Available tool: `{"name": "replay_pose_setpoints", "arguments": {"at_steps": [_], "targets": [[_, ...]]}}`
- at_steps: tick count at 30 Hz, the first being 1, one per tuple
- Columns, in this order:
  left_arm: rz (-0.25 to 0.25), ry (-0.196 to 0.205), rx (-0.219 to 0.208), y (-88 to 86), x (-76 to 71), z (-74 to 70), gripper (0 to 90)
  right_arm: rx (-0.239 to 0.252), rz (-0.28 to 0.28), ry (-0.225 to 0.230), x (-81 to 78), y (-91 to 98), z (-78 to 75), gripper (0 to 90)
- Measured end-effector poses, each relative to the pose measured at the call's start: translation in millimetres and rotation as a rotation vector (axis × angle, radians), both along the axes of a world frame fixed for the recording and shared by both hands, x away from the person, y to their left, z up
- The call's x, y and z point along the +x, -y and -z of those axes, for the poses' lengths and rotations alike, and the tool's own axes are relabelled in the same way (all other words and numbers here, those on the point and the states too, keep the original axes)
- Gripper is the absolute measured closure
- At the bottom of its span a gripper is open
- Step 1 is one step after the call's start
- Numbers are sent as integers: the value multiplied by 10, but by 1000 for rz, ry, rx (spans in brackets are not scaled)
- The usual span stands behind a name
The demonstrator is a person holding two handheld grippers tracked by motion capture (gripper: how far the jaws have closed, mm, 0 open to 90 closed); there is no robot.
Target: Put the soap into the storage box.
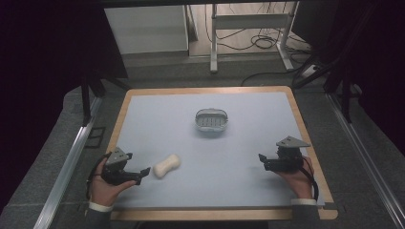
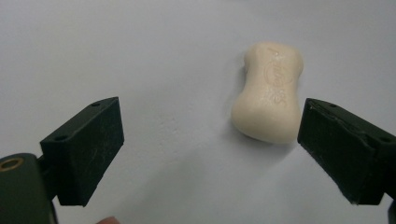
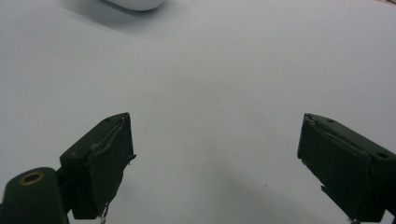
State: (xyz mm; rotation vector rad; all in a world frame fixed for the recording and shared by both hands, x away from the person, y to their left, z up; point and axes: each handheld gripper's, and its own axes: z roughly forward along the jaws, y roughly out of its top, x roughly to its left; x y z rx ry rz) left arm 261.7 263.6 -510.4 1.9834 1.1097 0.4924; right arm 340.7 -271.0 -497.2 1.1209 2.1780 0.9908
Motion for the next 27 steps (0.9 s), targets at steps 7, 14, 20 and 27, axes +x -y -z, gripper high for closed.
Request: {"name": "replay_pose_setpoints", "arguments": {"at_steps": [7,14,20,27], "targets": [[-32,-1,-24,-73,-40,30,86,8,5,23,55,-15,-22,103],[-9,10,5,2,-31,-18,103,2,11,1,41,-22,29,102],[22,4,26,95,-79,-65,118,29,46,11,-41,68,16,102],[54,-23,32,112,0,-192,123,30,58,16,-81,121,24,103]]}}
